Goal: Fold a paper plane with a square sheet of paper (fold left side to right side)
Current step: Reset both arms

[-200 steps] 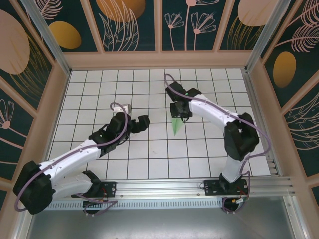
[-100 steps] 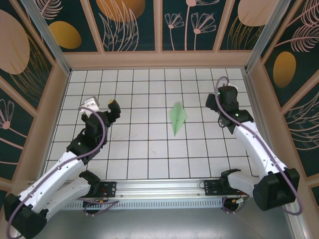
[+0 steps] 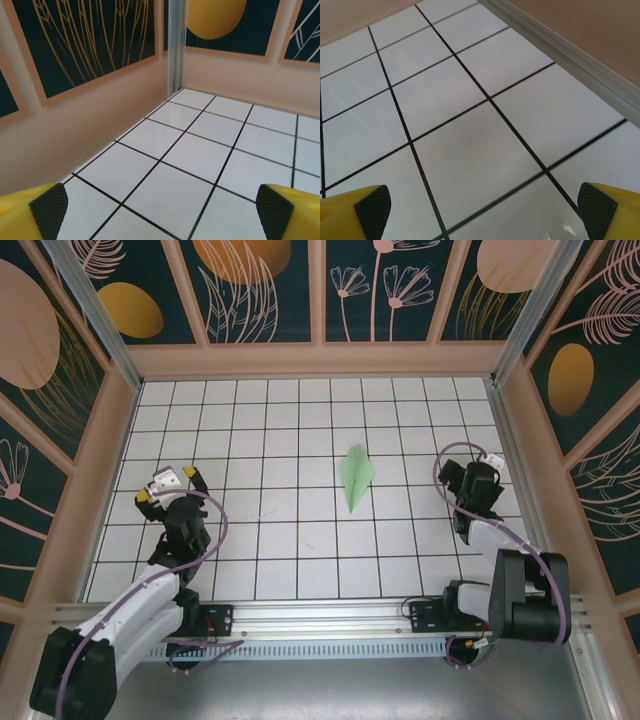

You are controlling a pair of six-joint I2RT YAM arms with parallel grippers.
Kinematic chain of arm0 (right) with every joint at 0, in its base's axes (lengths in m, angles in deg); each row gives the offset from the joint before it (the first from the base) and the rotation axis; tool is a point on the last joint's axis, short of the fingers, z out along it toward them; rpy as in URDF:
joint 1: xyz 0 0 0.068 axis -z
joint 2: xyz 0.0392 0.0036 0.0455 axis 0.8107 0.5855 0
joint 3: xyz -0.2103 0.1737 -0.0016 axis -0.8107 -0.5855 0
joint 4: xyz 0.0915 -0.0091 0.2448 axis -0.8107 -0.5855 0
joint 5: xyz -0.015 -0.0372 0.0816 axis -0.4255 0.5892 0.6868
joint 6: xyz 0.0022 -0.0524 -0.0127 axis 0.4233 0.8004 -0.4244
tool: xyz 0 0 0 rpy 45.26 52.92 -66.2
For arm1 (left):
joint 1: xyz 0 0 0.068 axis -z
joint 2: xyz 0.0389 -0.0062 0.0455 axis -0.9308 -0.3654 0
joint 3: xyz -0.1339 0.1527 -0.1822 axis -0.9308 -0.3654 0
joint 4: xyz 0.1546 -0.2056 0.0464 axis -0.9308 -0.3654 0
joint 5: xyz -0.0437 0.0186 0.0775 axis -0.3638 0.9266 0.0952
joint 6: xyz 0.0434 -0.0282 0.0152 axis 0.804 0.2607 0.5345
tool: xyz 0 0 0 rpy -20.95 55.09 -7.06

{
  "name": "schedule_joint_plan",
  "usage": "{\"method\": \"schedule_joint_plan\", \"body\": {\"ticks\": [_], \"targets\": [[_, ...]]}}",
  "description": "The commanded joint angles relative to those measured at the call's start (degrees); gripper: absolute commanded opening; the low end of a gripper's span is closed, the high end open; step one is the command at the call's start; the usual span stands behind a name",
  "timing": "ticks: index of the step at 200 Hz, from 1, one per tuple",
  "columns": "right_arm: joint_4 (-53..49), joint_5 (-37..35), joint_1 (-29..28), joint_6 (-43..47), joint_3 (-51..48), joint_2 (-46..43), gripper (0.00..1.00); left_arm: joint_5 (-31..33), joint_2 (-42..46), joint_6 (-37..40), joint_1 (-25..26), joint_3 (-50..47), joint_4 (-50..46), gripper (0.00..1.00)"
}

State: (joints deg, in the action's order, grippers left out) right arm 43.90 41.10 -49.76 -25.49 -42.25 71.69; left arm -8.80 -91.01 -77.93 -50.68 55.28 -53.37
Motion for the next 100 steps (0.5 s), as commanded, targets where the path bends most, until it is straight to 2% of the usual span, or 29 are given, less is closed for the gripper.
{"method": "schedule_joint_plan", "body": {"ticks": [1,19,28,37,46,62,72,82,89,100], "targets": [[21.64,2.37,-0.02,4.75,-2.33,3.68,0.99,-6.25,-3.54,3.60,-2.69,-1.86,14.47,0.98],[30.96,3.45,-0.95,7.88,-4.52,7.98,0.99,-10.35,-9.00,4.14,-4.75,-3.64,23.49,0.98],[29.64,5.32,-1.27,8.17,-3.21,8.89,0.97,-12.07,-12.50,4.88,-5.43,-3.91,28.14,0.99],[35.21,7.54,-1.84,8.96,-4.52,11.09,0.97,-13.54,-16.67,5.74,-5.85,-3.97,32.43,0.99],[39.54,6.59,-3.29,10.19,-5.50,13.96,0.97,-14.19,-21.18,6.19,-6.18,-3.86,36.24,0.99],[46.08,7.96,-4.36,12.36,-7.71,16.96,0.98,-16.63,-29.91,8.33,-6.69,-4.83,50.82,0.99],[45.69,7.39,-4.34,12.03,-7.69,16.89,0.98,-17.61,-34.29,10.13,-6.79,-4.43,56.72,0.98],[44.66,8.46,-3.85,11.73,-7.11,16.88,0.99,-18.18,-37.94,9.46,-7.25,-3.05,56.30,0.99],[44.61,9.67,-3.27,11.48,-7.06,16.89,0.99,-19.59,-40.42,10.57,-7.75,-3.05,60.36,0.99],[44.50,9.74,-3.13,11.45,-7.09,16.81,0.99,-20.89,-37.87,8.85,-8.18,-3.43,56.03,0.99]]}}
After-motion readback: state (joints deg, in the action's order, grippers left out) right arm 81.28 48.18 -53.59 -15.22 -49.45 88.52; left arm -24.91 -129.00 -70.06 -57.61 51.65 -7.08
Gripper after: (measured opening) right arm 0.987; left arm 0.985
